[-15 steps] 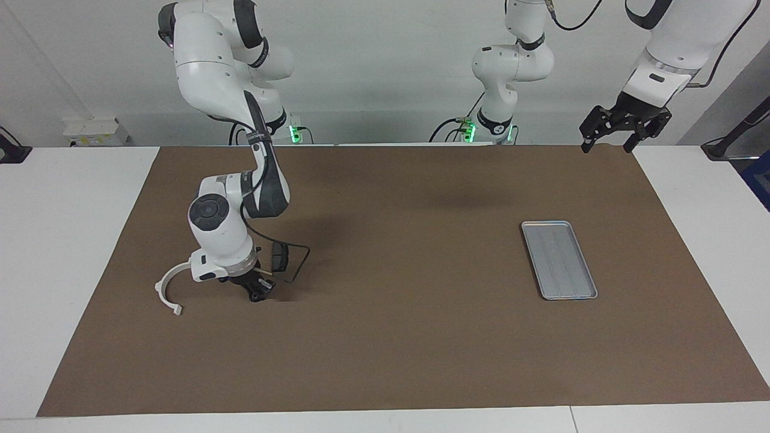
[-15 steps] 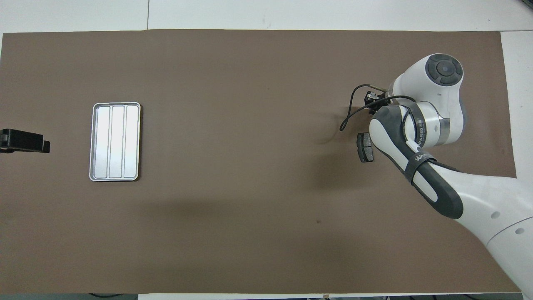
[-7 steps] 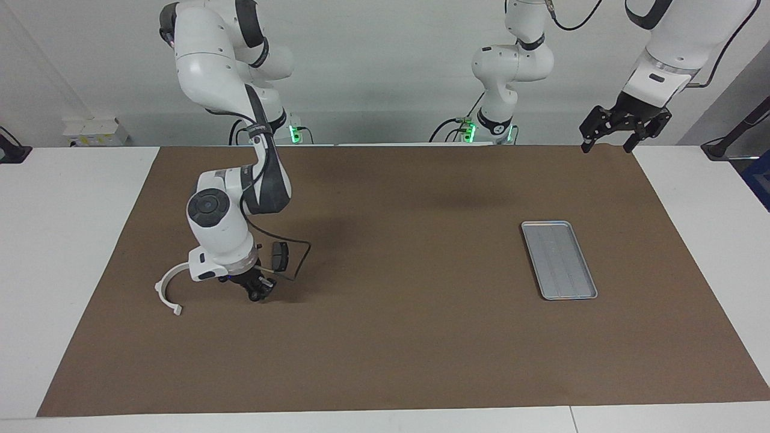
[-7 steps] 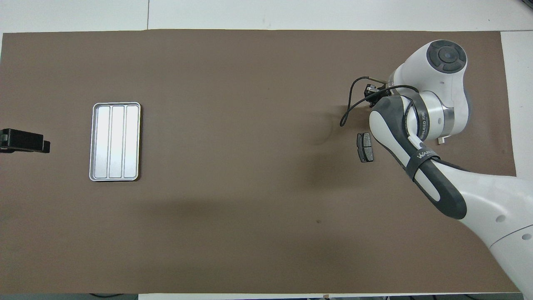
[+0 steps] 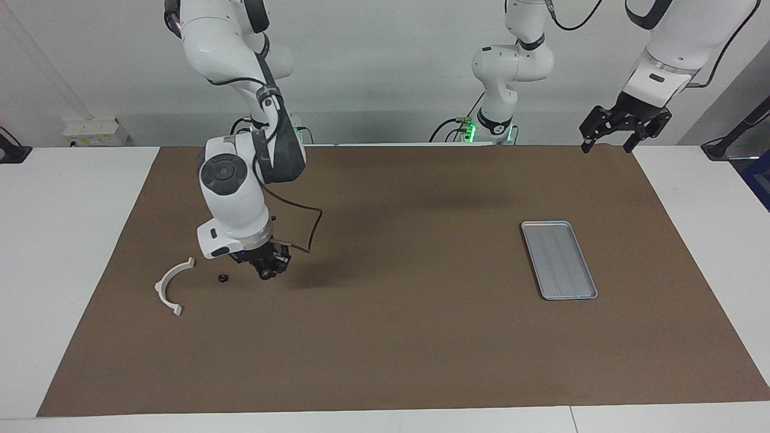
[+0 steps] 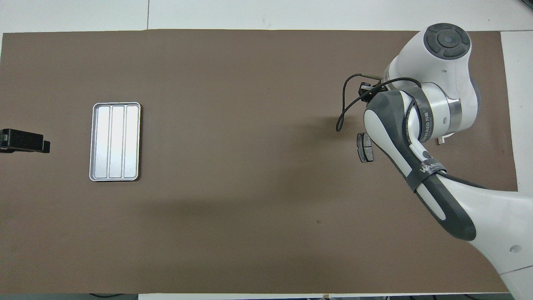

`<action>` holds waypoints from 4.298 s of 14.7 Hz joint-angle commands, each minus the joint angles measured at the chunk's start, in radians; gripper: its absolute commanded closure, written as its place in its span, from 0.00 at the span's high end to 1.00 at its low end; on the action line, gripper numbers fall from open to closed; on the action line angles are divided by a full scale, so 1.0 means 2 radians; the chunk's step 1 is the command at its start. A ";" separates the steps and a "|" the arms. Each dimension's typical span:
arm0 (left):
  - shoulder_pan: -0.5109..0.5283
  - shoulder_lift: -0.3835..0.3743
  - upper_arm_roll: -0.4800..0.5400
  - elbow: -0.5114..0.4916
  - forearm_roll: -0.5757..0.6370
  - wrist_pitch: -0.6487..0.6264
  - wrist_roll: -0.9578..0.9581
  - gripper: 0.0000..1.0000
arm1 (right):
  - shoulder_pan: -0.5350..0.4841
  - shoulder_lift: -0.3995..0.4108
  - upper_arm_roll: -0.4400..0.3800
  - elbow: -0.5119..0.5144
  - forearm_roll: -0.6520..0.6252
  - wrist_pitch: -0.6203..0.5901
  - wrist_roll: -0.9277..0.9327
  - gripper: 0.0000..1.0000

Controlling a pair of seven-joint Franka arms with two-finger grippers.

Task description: Pick bearing gear from pile to tray

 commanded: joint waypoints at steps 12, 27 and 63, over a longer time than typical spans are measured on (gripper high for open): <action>0.002 -0.007 -0.001 0.000 0.000 -0.007 -0.001 1.00 | 0.141 -0.007 0.007 0.057 0.059 -0.032 0.219 0.00; 0.002 -0.007 -0.001 0.000 0.000 -0.007 -0.001 1.00 | 0.213 0.073 0.006 0.032 0.017 0.089 0.295 0.00; -0.135 0.090 -0.014 -0.004 0.035 0.099 -0.225 1.00 | 0.048 0.021 0.005 0.045 0.013 0.016 0.069 1.00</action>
